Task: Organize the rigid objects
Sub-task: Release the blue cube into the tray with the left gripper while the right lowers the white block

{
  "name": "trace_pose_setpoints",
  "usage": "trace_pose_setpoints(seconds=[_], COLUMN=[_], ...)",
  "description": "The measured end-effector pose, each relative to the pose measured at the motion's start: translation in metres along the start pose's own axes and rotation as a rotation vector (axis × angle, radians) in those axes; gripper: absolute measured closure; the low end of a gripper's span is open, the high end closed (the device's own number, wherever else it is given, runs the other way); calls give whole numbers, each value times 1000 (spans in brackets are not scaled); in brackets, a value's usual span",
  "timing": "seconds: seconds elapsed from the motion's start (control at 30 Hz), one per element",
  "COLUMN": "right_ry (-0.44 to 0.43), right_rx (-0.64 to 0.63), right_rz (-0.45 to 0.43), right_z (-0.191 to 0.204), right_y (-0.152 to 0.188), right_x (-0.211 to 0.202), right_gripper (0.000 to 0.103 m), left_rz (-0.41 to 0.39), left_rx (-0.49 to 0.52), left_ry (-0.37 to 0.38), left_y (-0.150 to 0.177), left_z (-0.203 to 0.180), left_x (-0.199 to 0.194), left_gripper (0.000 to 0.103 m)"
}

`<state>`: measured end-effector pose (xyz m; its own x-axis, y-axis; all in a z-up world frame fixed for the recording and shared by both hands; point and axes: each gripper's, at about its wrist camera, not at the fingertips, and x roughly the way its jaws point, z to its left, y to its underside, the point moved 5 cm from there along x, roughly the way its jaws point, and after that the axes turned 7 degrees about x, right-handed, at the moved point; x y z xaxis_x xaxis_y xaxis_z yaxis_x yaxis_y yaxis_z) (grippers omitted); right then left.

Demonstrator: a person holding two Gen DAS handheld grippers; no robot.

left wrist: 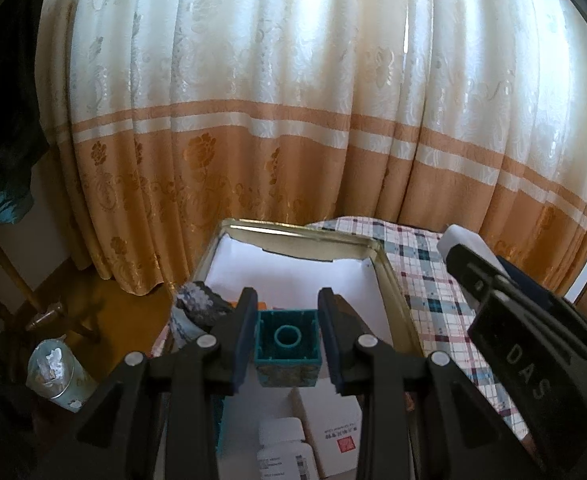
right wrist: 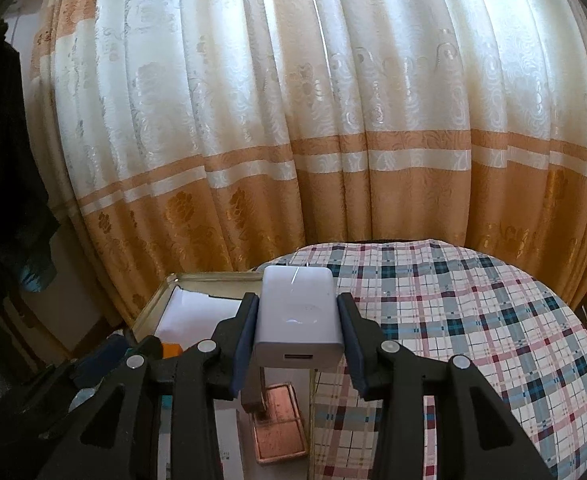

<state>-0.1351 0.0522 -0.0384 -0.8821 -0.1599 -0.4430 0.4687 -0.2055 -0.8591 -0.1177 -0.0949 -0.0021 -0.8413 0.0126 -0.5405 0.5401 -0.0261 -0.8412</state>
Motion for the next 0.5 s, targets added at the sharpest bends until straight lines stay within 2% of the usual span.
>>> trace_pose_setpoints(seconds=[0.03, 0.27, 0.5], right_ry=[0, 10, 9], right_rx=[3, -4, 11], right_rz=[3, 26, 91], right_z=[0, 7, 9], right_y=[-2, -7, -3], right_x=[1, 14, 34], right_gripper=[60, 60, 60], left_rz=[-3, 9, 36], left_rx=[4, -4, -1], left_ry=[-4, -31, -43], left_y=[-2, -10, -7], left_z=[1, 9, 13], left_x=[0, 8, 16], left_gripper=[86, 86, 86])
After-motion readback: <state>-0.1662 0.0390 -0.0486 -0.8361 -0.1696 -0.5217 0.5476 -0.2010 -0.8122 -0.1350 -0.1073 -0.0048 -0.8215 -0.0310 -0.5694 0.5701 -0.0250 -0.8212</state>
